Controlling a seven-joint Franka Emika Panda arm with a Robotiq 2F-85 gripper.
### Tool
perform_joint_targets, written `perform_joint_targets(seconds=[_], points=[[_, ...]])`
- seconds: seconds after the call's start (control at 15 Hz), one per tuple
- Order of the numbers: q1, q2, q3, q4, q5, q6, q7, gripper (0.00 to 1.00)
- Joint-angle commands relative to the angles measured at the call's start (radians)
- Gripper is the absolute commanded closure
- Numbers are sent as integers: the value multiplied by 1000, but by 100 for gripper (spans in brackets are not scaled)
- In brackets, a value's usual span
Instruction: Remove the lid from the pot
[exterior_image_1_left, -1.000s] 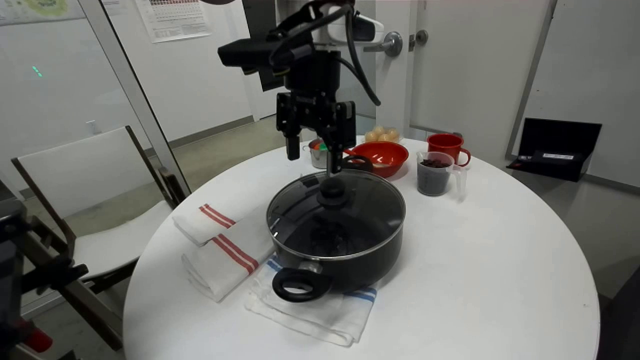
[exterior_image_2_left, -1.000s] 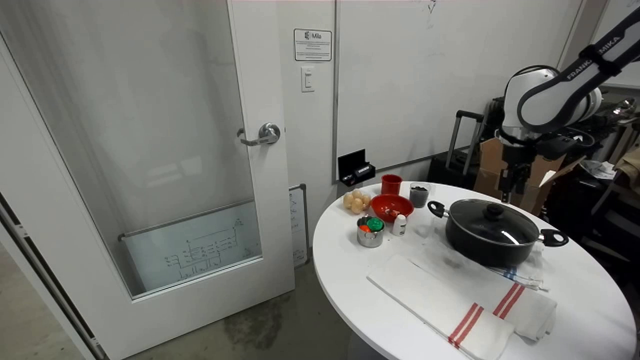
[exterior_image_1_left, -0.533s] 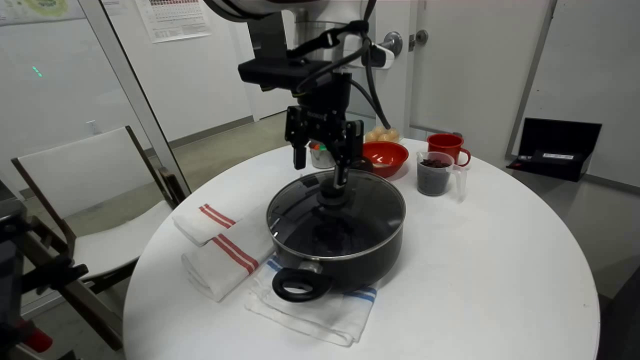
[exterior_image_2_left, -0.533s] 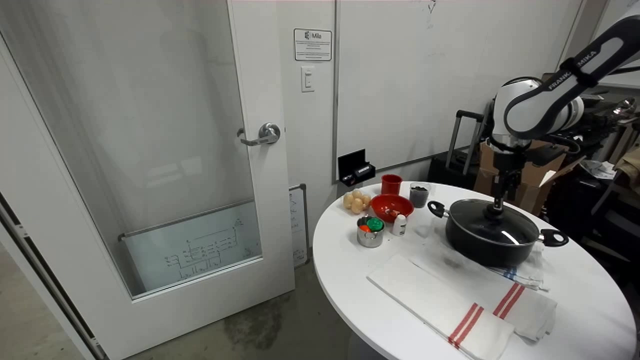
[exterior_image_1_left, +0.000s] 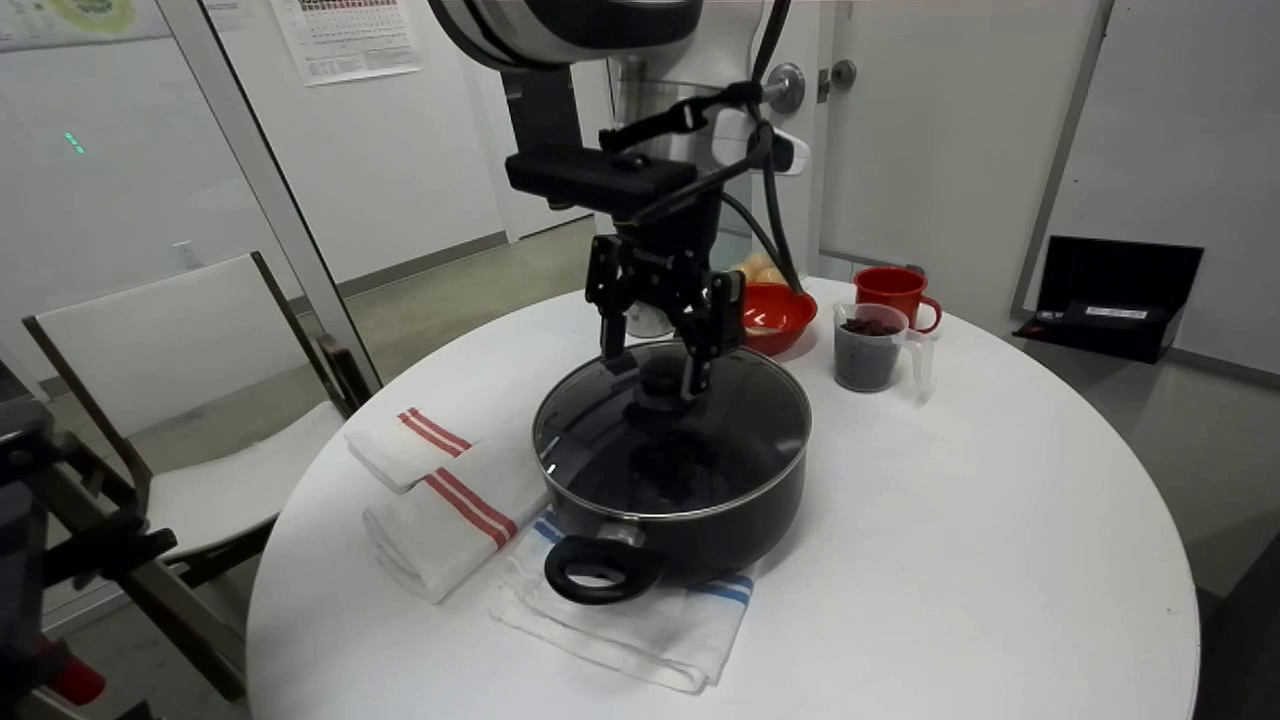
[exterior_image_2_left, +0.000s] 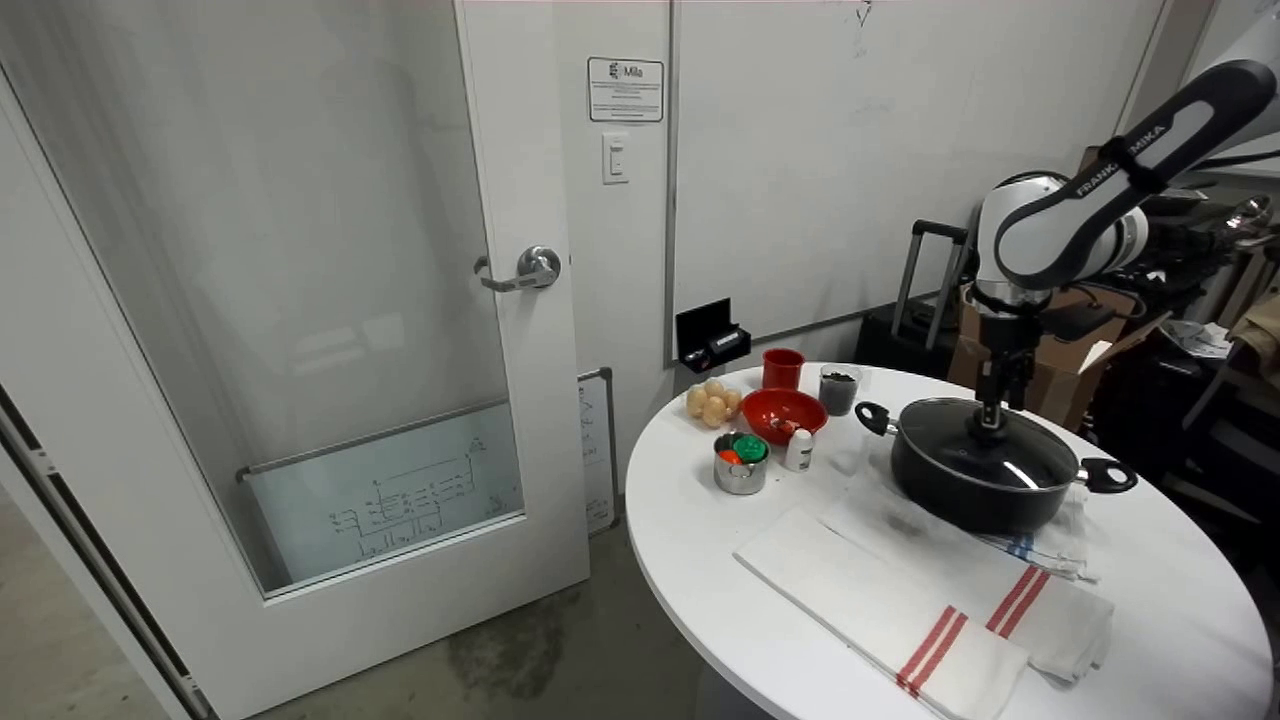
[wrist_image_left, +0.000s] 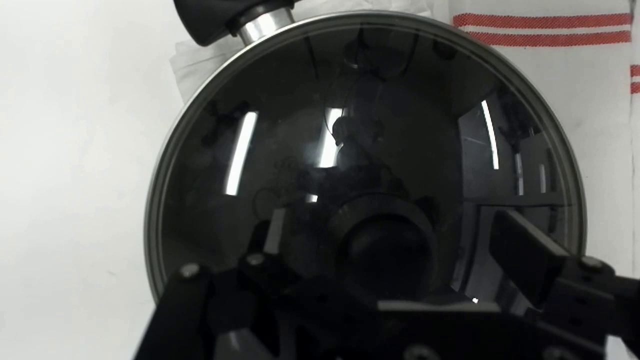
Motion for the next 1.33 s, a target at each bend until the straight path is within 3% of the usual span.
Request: perform_joint_targets(seconds=[0.0, 0.27, 0.33, 0.53, 0.8, 1.27], points=[[-16, 40, 17, 61, 26, -23, -33, 0], [-16, 55, 20, 76, 24, -22, -33, 0], [-17, 58, 21, 78, 24, -22, -34, 25], [-18, 61, 21, 80, 24, -21, -34, 40], [-22, 54, 20, 81, 24, -25, -34, 72], [-9, 0, 5, 33, 6, -29, -20, 74]])
